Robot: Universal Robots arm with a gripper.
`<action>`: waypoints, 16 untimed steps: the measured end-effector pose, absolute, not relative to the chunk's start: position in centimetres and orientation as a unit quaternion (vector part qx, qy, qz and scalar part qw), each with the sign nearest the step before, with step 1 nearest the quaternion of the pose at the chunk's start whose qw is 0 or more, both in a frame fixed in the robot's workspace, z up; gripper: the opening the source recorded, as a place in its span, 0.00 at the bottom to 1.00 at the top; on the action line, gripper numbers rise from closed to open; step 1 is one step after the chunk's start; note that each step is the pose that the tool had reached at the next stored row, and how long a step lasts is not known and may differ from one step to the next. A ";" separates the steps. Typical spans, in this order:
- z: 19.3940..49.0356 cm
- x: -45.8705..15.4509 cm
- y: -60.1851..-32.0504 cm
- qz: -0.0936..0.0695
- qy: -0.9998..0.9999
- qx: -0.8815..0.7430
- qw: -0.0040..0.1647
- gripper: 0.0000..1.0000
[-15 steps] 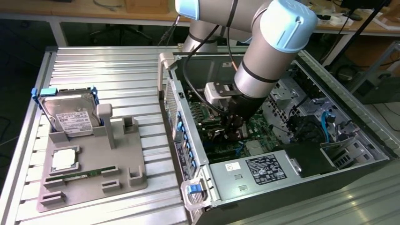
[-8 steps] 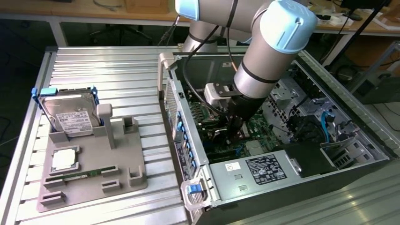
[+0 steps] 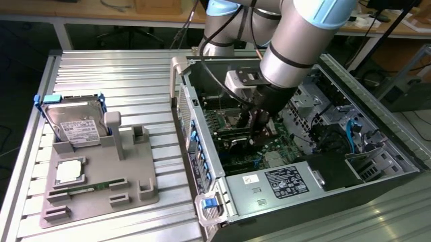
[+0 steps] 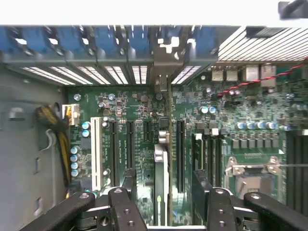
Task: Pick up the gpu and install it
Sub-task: 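Insert the gpu into the slot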
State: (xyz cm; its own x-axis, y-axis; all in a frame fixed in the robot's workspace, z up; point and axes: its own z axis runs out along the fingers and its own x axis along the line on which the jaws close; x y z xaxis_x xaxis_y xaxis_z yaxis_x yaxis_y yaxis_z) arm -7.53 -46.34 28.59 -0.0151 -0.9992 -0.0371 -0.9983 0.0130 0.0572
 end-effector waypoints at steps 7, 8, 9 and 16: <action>29.3 -7.5 -46.3 -0.032 -0.712 0.702 0.008 0.44; 29.3 -7.5 -46.3 -0.032 -0.712 0.702 0.008 0.38; 29.3 -7.5 -46.3 -0.032 -0.712 0.702 0.008 0.38; 29.3 -7.5 -46.3 -0.032 -0.712 0.702 0.008 0.11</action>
State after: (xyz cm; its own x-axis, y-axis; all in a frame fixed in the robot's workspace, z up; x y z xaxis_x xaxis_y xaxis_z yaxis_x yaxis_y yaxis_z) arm -7.53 -46.29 29.30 -0.0151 -0.9993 -0.0327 -0.9983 0.0132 0.0571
